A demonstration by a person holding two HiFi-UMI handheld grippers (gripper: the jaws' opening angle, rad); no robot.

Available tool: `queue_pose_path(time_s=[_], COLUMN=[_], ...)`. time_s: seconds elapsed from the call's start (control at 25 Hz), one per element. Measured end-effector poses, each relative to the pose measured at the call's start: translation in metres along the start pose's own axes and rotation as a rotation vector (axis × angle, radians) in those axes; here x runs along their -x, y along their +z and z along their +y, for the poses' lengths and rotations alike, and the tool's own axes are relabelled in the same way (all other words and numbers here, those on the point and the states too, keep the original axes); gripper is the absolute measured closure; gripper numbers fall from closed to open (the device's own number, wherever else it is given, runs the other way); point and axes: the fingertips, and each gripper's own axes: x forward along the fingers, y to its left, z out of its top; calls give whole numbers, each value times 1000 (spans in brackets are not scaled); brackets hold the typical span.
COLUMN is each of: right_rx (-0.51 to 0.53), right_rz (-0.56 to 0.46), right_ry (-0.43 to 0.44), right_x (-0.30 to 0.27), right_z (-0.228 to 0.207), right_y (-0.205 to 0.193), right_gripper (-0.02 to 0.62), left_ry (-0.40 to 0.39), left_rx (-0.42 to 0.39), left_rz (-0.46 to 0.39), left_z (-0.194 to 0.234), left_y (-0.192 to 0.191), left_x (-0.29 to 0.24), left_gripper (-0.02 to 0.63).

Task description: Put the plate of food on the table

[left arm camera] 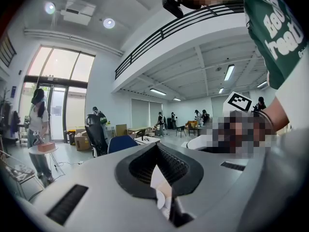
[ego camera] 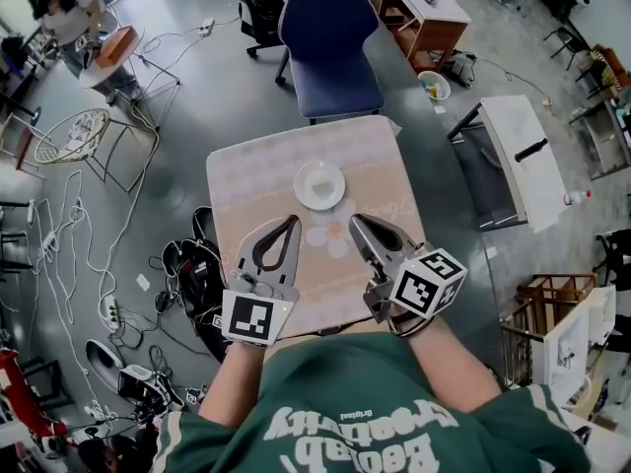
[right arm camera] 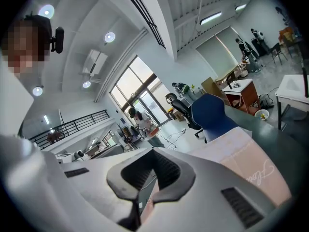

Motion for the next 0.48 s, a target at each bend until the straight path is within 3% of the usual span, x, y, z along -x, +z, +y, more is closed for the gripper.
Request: queue_pose_path(time_s=[0.48], right_rx=[10], right_rz=[-7], right_ry=[-10], right_x=[-6], right_z=[5], right_y=[-1], right_gripper=[581], left_ry=[-11], left_rx=[2], left_rz=[-6], left_z=[4], left_y=[-2], left_x=[3], left_gripper=[597])
